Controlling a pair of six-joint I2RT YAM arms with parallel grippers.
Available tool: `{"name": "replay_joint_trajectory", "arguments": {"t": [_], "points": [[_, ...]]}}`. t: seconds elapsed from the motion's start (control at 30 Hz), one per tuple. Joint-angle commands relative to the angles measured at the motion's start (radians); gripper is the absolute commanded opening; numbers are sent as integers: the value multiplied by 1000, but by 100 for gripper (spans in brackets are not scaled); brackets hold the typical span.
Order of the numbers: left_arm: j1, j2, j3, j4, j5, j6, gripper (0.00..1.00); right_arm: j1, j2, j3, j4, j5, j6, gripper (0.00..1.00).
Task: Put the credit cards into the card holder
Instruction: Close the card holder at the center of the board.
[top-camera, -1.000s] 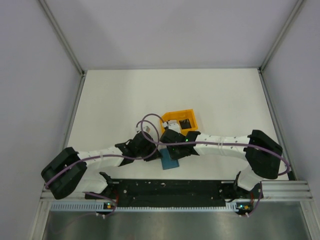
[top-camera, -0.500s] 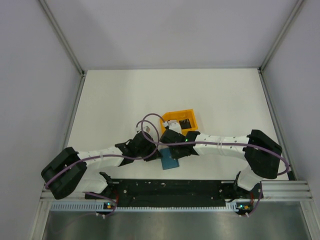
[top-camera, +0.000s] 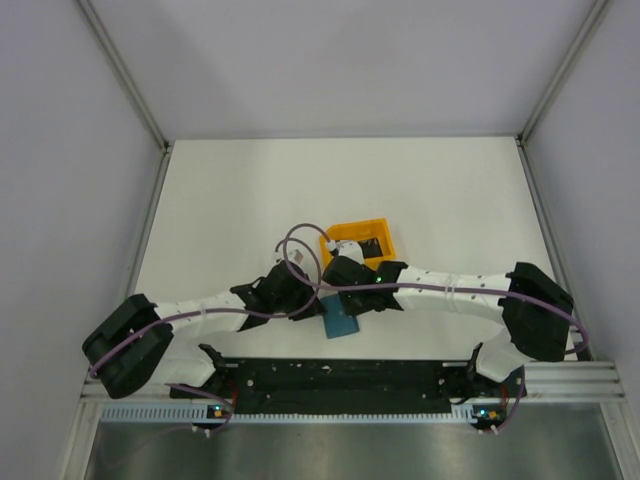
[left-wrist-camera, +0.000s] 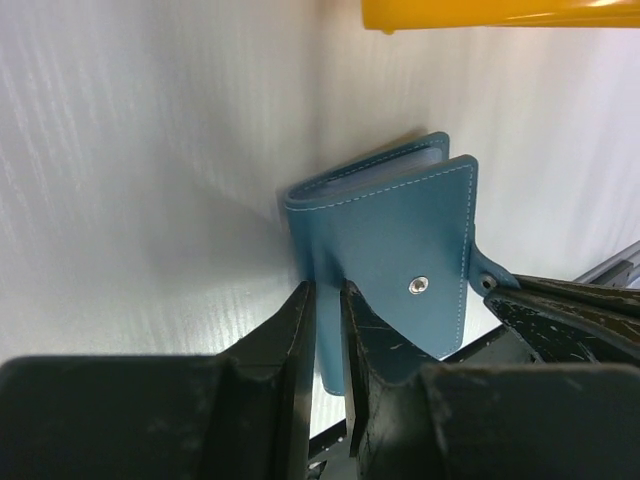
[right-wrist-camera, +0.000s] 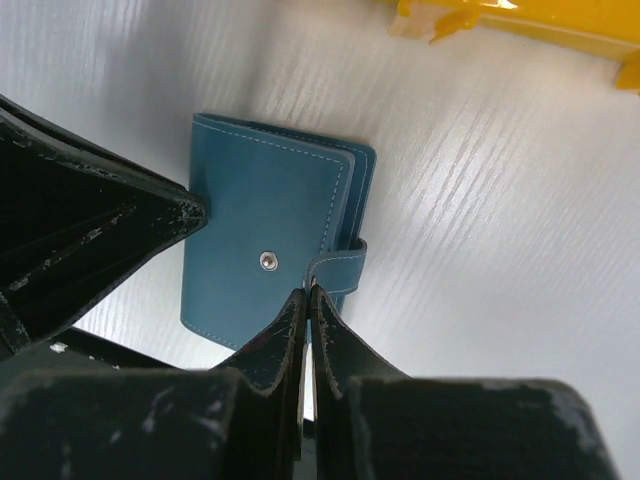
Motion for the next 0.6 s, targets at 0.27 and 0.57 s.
{"name": "replay_joint_trajectory", "arguments": {"t": [0.27,0.57], "points": [[-8,32,47,100,70,64,21,8,8,21,53,-24,-14,0],[-10,101,39,145,118,42,20,5,39,-14,107,-73,-12,0]]}}
